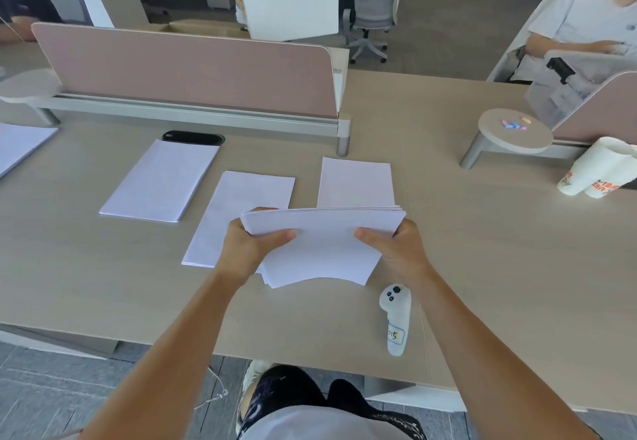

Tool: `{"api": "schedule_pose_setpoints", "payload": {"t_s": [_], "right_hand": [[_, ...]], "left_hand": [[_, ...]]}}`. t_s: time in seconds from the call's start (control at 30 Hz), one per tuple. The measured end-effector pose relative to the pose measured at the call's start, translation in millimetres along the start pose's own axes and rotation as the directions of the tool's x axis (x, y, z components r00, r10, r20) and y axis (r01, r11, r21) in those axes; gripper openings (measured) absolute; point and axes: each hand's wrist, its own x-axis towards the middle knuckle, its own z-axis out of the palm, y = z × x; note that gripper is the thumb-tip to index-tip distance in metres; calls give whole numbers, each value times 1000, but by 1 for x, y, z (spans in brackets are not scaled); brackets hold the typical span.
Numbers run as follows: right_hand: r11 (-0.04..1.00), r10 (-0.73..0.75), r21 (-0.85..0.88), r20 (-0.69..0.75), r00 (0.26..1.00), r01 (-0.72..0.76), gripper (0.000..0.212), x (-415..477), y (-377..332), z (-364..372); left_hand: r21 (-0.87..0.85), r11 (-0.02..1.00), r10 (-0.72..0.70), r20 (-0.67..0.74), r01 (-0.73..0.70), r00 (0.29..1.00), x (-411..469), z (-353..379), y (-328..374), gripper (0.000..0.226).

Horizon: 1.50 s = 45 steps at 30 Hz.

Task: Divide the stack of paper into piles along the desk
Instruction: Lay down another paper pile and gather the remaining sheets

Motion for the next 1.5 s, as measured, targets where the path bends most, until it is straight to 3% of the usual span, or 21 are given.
{"api": "schedule_pose_setpoints", "payload": {"t_s": [0.2, 0.37, 0.5, 0.63, 0.73, 0.87, 1.1, 1.2, 1.37, 1.43, 1.5], "right_hand": [[999, 4, 52, -63, 998, 0, 20, 3, -7, 12], [1000, 3, 22, 44, 999, -4, 15, -6, -3, 6], [995, 97, -18, 60, 993, -96, 15, -11, 13, 12], [997, 63, 47, 3, 998, -63, 11, -17, 10, 23], [998, 34, 60, 21, 999, -35, 13, -24, 7, 20], [993, 116, -15, 78, 990, -115, 21, -34, 18, 15], [996, 79, -51, 36, 996, -77, 10, -39, 16, 17], [993, 101, -67, 50, 994, -97, 14, -40, 16, 13], [999, -6, -36, 45, 999, 8, 24, -38, -4, 5], [997, -57, -43, 39, 998, 58, 28, -36, -17, 5], [974, -155, -164, 10, 988, 155, 38, -35, -28, 7]], "left_hand": [[-47, 998, 38, -29, -39, 999, 0, 6, 8, 20], [-41, 998, 41, 35, -39, 999, -10, -9, 3, 32], [-51, 999, -6, -19, 5, 1000, -21, -9, -16, 40], [-95, 995, 19, -84, -27, 996, -28, 0, -14, 19], [-96, 992, 76, -64, -82, 995, -33, -9, -16, 29], [-74, 997, 12, -43, -15, 999, -39, -14, -34, 47], [-101, 994, 32, -89, -41, 995, -45, -3, -34, 30], [-63, 998, 25, -40, -28, 999, -45, -12, -33, 46], [-27, 997, 75, -27, -76, 997, -40, -19, -22, 57], [-20, 998, 67, -14, -67, 998, -39, -14, -16, 49], [-26, 999, 46, -16, -46, 999, -39, -9, -14, 33]]}}
